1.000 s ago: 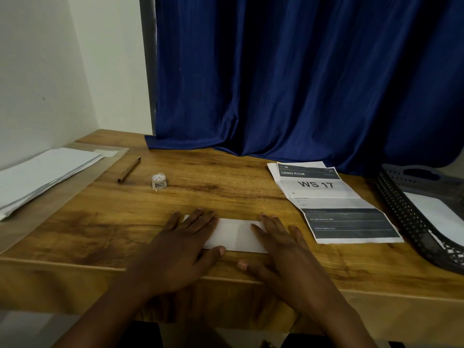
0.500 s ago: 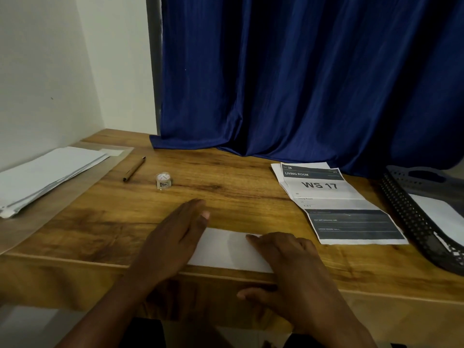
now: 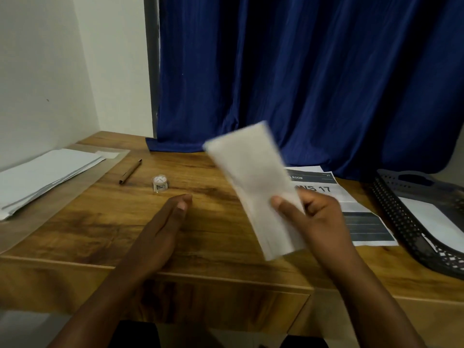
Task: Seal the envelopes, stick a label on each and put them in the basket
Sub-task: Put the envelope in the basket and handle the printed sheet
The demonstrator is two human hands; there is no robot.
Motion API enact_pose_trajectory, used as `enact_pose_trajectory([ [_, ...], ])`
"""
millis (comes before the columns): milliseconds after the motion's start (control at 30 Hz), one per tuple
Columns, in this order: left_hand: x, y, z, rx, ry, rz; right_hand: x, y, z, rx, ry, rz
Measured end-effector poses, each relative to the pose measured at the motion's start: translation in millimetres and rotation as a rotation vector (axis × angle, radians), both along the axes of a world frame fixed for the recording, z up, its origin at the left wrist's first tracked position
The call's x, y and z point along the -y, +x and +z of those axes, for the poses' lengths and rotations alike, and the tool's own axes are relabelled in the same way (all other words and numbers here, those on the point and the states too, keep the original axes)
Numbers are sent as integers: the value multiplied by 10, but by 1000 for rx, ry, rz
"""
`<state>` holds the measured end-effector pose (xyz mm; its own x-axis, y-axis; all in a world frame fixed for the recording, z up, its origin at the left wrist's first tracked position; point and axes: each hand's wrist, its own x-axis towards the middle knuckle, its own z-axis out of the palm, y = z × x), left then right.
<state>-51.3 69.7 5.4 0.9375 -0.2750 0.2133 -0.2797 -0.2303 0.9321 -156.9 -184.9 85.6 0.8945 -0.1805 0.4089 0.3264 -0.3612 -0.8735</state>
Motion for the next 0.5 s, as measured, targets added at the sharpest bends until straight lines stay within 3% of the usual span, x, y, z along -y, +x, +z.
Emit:
enact_pose_trajectory([
  [67, 11, -15, -20, 42, 125, -36, 2, 89, 2, -81, 424, 76],
  [100, 20, -14, -30, 62, 188, -54, -5, 130, -26, -125, 498, 108],
  [267, 35, -6, -73, 122, 301, -30, -140, 348, -342, -357, 448, 70],
  [500, 69, -41, -98, 218, 398, -12, -315, 586, -572, -380, 293, -45],
])
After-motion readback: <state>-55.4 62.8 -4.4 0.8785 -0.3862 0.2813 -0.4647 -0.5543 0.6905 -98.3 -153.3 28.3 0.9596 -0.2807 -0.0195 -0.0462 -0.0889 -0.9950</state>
